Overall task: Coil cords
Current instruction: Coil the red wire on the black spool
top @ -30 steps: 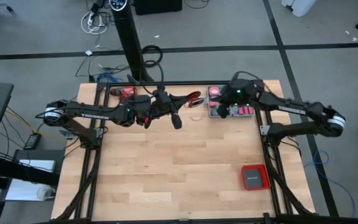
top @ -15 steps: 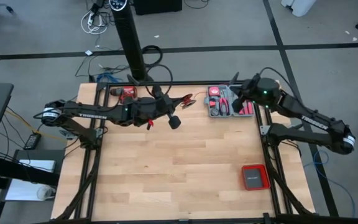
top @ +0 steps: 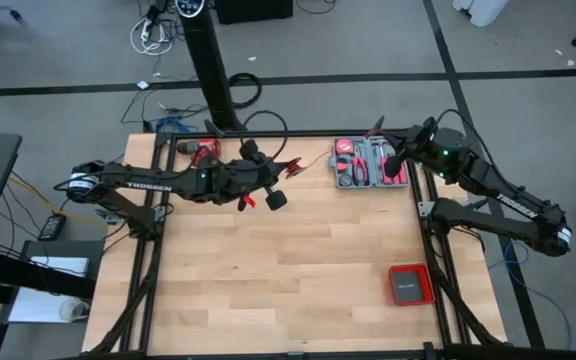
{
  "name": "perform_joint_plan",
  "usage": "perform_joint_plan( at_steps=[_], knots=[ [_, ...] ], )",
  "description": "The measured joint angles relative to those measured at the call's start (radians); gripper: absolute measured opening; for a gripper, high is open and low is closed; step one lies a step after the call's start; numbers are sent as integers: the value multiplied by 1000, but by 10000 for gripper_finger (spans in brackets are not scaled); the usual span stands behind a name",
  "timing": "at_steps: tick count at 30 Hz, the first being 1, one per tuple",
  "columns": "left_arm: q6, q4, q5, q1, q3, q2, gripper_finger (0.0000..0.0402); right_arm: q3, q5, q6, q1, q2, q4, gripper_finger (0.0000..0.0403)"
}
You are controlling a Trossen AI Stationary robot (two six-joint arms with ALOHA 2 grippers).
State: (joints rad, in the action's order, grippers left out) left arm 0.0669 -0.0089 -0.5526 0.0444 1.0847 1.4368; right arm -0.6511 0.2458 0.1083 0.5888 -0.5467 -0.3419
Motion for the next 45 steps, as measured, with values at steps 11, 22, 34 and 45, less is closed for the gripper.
perform_joint_plan(
  at_steps=[11,22,34,45],
  knots=[
    [-4,-114,-2,8,0,0,0,0,-177,-36,-50,37,117,0],
    [-101,-141,-4,42,0,0,0,0,-225,-47,-256,-18,303,0],
    [-151,-140,-4,47,0,17,0,0,-146,17,-470,-278,614,0],
    [-153,-25,-70,48,0,17,0,0,-135,44,-563,-503,851,0]
  ],
)
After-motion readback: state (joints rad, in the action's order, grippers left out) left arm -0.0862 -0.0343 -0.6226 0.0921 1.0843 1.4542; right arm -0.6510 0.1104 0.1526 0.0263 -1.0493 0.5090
